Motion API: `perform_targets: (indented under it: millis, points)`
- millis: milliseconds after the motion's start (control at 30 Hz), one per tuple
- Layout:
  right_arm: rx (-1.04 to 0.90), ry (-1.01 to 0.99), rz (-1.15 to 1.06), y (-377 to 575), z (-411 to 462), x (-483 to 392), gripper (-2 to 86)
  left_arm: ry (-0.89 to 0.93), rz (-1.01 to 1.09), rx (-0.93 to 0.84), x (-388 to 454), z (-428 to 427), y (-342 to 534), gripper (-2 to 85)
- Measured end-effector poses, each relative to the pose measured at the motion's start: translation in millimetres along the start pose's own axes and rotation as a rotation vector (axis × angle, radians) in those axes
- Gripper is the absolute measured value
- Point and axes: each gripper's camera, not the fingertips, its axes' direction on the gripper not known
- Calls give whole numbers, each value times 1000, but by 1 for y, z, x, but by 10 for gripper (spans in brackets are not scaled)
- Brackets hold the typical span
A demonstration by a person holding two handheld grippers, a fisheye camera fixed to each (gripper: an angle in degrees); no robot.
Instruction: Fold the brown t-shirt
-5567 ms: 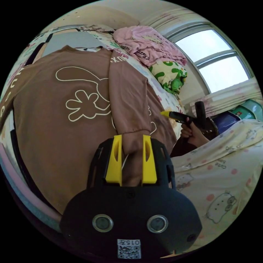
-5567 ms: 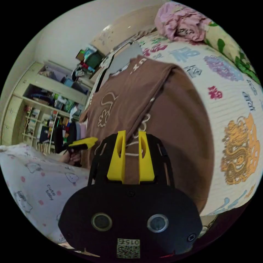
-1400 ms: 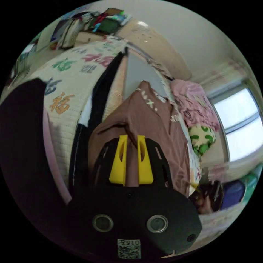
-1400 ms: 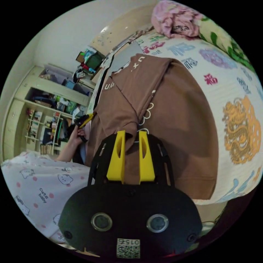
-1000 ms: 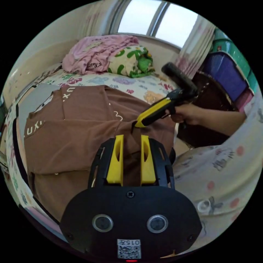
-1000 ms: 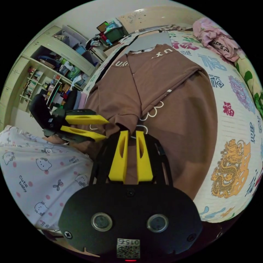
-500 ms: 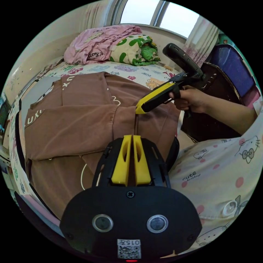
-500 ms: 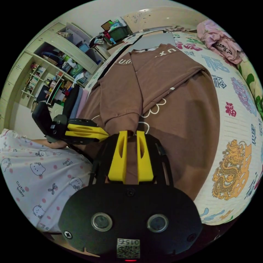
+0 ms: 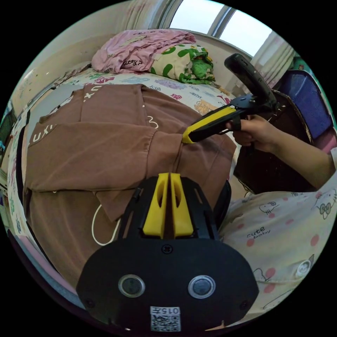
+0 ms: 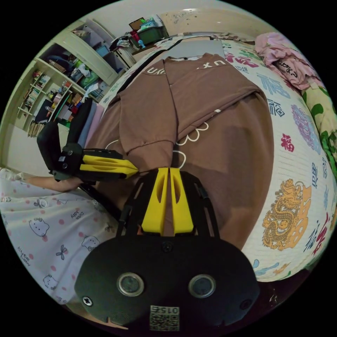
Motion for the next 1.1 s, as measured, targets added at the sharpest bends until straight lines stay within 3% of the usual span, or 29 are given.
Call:
perform_targets:
  millis: [300,533,767,900,1100]
  points:
    - [-63,61,18,-10,12,-1,0,62,9,-26,-9,-2,7,-4]
    - [48,-2,69,-3,-23,26,24,103,-36,57,-49,-43,21,36]
    - [376,60,155,-43,-100,77,83,-168,-342,263,-197,-140,31,52]
    - [445,147,56,-99,-110,84,101,-279,-470,355,-278,-174,17,66]
    - [407,175,-59,-223,-90,109,118,-259,-546,298,-352,-148,-31,81]
